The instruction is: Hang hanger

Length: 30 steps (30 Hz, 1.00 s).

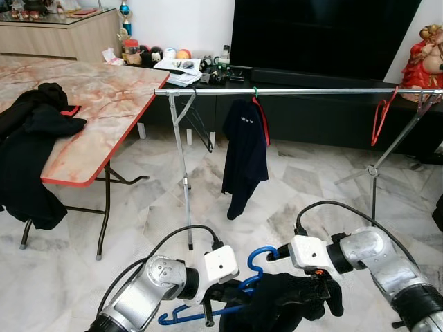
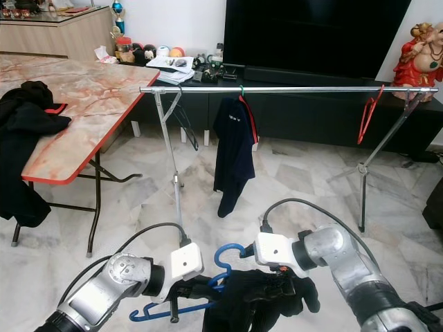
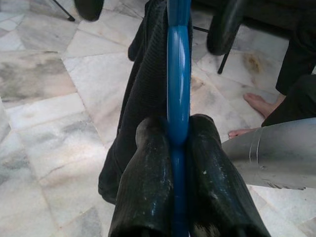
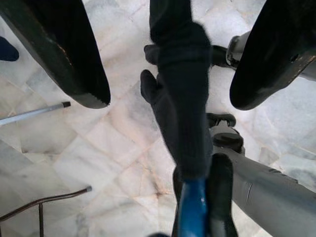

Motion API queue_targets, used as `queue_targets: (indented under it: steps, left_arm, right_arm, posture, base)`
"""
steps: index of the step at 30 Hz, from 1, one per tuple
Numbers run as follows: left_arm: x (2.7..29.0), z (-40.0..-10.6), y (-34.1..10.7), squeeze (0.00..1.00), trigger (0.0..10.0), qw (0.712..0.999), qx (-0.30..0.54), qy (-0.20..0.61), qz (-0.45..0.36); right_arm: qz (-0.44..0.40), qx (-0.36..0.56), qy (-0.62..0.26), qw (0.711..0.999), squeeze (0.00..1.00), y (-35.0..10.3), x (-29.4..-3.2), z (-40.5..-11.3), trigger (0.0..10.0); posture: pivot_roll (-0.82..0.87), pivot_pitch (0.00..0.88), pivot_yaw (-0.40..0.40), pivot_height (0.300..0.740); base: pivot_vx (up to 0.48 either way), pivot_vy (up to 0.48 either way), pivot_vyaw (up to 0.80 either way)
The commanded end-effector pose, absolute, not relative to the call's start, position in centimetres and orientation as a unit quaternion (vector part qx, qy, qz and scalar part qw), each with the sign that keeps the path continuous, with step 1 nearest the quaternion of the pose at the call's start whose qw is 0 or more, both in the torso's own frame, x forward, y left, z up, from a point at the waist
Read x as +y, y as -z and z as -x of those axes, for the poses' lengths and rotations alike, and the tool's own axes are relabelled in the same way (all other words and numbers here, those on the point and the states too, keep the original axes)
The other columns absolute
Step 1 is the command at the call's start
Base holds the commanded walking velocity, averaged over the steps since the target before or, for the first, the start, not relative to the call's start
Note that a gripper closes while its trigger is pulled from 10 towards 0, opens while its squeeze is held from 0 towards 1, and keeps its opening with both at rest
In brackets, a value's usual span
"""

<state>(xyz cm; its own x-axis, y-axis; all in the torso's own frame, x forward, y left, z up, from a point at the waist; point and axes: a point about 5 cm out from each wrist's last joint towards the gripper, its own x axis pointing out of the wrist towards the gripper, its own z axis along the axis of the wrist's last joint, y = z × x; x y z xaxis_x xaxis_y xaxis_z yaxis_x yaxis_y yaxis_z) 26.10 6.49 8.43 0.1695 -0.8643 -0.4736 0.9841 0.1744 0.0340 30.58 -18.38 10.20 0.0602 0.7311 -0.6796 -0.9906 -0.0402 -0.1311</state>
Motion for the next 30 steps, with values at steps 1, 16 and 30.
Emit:
queue_targets:
  steps: [1,16,30]
  left_arm:
    - [5.6,-26.3,-10.1,0.0,10.0,0.739,0.139,0.635,-0.177]
    - [5.1,-26.1,-10.5,0.0,10.0,0.738,0.128,0.639,-0.177]
    - [4.6,-26.2,-11.0,0.0,10.0,0.74,0.117,0.639,-0.172]
  right_arm:
    - [0.314,0.205,-0.659,0.652,0.0,-10.5,-18.2,-30.8,10.0]
    - [0.301,0.231,-0.668,0.64,0.0,-8.8,-18.4,-30.2,0.0]
    - [0.28,0.242,-0.668,0.646,0.0,-8.4,-18.7,-30.0,0.0]
  posture:
    - [0.05,0.0,-0.082,0.74]
    - [0.06,0.0,-0.082,0.74]
    - [0.05,0.0,-0.094,0.74]
  base:
    - [0.0,0.0,0.0]
    - [0.0,0.0,0.0]
    - [0.0,0.0,0.0]
